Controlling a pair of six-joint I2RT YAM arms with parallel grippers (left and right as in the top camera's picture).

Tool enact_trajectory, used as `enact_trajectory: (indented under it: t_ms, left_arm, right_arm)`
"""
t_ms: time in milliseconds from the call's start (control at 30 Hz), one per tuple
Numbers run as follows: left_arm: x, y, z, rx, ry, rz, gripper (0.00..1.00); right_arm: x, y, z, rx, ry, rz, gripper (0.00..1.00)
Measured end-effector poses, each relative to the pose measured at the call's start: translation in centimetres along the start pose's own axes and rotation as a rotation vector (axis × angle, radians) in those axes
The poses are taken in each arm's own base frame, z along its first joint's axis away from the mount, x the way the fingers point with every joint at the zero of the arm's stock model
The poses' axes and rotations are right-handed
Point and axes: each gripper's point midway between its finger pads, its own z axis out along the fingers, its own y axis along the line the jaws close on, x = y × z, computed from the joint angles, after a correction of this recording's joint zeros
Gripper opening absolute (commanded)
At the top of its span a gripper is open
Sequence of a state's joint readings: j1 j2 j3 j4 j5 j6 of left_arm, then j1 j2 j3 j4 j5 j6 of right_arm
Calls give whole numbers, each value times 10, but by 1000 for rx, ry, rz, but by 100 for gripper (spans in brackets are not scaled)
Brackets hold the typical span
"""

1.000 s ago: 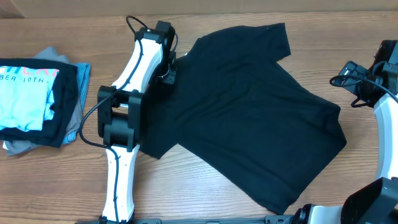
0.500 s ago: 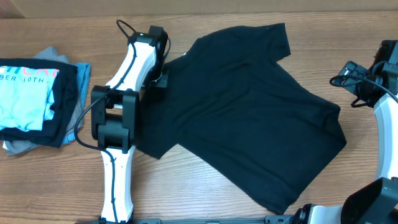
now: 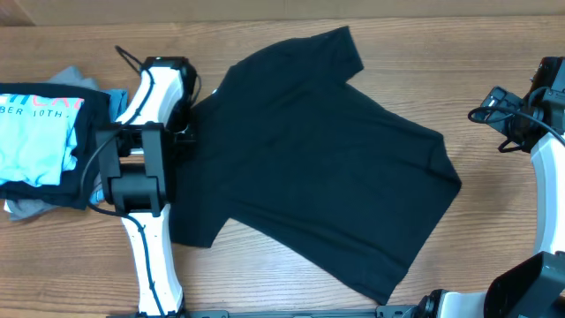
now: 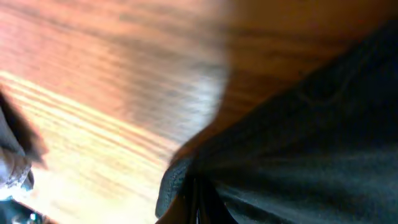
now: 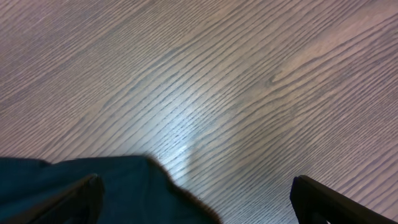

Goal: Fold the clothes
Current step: 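Grasp the left side of the t-shirt and pull it leftward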

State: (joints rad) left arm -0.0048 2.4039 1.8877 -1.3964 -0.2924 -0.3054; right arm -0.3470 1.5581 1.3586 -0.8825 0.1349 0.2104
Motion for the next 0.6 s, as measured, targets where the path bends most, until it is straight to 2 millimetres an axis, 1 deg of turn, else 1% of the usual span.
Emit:
enact_trajectory:
  t_ms: [100, 267, 367, 400, 467, 567, 600]
  left_arm:
    - [3, 3, 2, 2, 16, -13, 4]
    - [3, 2, -1, 12, 7, -19, 4]
    - [2, -6, -11, 61, -21, -28, 4]
    - [0, -9, -20, 82, -52, -30, 4]
    - [-4, -15, -47, 121, -142, -31, 4]
    - [-7, -26, -117, 206, -365, -20, 4]
    - [-5, -30, -146, 245, -456, -3, 4]
  right_arm:
    - [0, 0, 0, 0, 1, 0, 100]
    - [0, 0, 0, 0, 0, 0, 100]
    - [0, 0, 0, 0, 0, 0, 100]
    - [0, 0, 0, 0, 0, 0, 100]
    - [0, 0, 0, 0, 0, 0, 100]
    - [0, 0, 0, 0, 0, 0, 100]
    - [0, 0, 0, 0, 0, 0, 100]
